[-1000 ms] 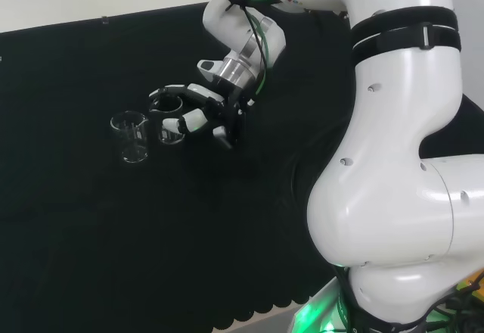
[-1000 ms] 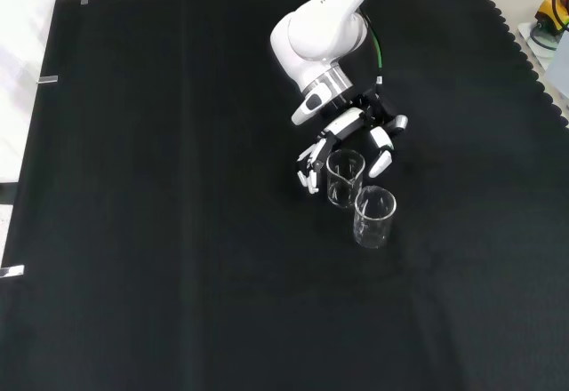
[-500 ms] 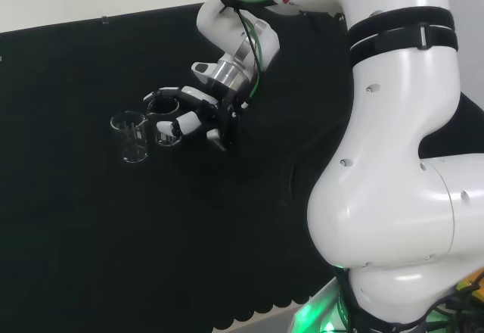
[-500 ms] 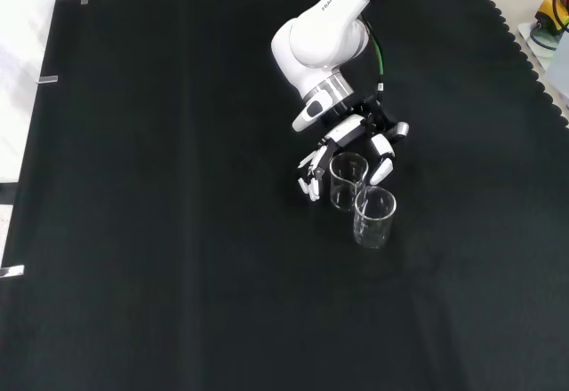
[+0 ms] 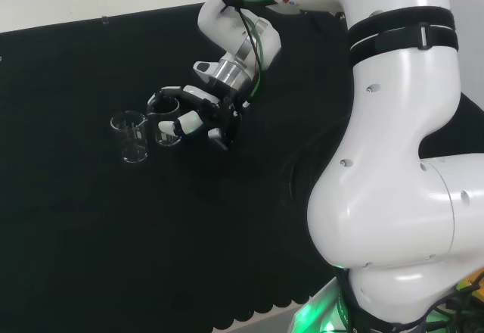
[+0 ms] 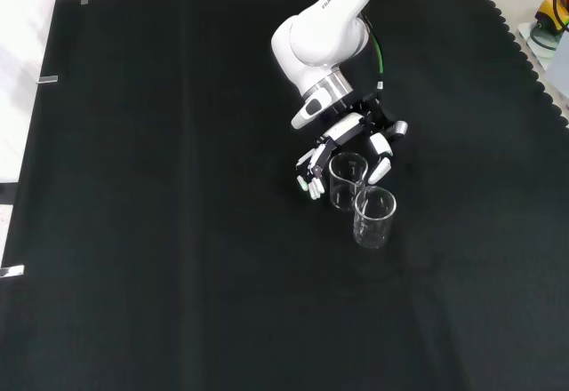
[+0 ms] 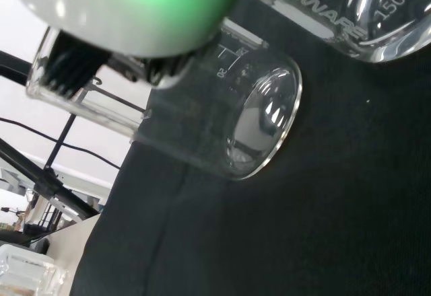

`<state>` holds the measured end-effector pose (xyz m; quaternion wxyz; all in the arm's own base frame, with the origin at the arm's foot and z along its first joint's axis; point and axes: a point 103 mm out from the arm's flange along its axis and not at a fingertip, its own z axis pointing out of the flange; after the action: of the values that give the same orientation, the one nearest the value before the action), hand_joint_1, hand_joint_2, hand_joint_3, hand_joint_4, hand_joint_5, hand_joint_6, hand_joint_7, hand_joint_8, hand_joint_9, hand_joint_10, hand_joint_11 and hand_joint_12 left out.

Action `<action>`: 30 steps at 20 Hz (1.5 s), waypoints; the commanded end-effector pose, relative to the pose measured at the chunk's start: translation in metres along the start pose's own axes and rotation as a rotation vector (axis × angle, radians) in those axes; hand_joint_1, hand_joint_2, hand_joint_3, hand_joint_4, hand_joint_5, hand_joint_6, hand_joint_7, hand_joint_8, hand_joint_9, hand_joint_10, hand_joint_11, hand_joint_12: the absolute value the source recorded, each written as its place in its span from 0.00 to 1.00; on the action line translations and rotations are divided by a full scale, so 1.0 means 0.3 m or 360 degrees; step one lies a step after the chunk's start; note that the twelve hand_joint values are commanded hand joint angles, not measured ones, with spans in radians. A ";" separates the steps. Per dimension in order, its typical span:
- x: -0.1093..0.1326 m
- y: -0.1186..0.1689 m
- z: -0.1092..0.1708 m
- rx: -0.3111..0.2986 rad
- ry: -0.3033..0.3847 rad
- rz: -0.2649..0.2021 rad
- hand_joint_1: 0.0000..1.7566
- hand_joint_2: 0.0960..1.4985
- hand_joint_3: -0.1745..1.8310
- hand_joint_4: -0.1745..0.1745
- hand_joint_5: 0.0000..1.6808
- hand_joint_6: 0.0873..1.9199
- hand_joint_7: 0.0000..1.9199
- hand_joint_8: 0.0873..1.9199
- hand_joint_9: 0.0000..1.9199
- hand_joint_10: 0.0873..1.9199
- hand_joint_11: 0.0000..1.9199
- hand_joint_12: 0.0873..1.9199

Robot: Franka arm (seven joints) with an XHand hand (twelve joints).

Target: Pick up the beaker on the right.

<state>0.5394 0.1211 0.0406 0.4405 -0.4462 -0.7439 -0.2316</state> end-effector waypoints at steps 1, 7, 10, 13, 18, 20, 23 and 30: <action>0.009 0.011 0.012 -0.0054 -0.0052 0.0024 0.64 0.21 0.66 0.49 0.33 0.60 0.35 0.33 0.33 0.25 0.02 0.68; 0.011 0.016 0.030 -0.0075 -0.0058 0.0036 0.67 0.22 0.66 0.50 0.45 0.64 0.46 0.44 0.44 0.24 0.11 0.67; 0.013 0.015 0.031 -0.0104 -0.0073 0.0049 0.65 0.34 0.57 0.49 0.56 0.61 0.48 0.46 0.47 0.25 0.15 0.67; 0.017 0.012 0.024 -0.0168 -0.0118 0.0063 0.71 0.35 0.54 0.61 0.64 0.58 0.60 0.44 0.54 0.31 0.31 0.59; 0.024 0.006 -0.010 -0.0237 -0.0131 0.0060 0.77 0.28 0.55 0.24 0.71 0.45 0.74 0.30 0.67 0.24 0.51 0.47; 0.030 0.005 -0.029 -0.0257 -0.0135 0.0052 0.80 0.32 0.49 0.06 0.72 0.40 0.77 0.26 0.71 0.15 0.55 0.44; 0.040 0.000 -0.060 -0.0282 -0.0157 0.0026 0.82 0.33 0.45 0.00 0.74 0.35 0.78 0.23 0.76 0.04 0.59 0.40; 0.072 -0.024 -0.131 -0.0318 -0.0272 -0.0035 0.82 0.32 0.46 0.00 0.75 0.33 0.79 0.20 0.79 0.00 0.62 0.38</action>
<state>0.5457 0.1103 0.0680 0.3539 -0.4979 -0.7438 -0.2715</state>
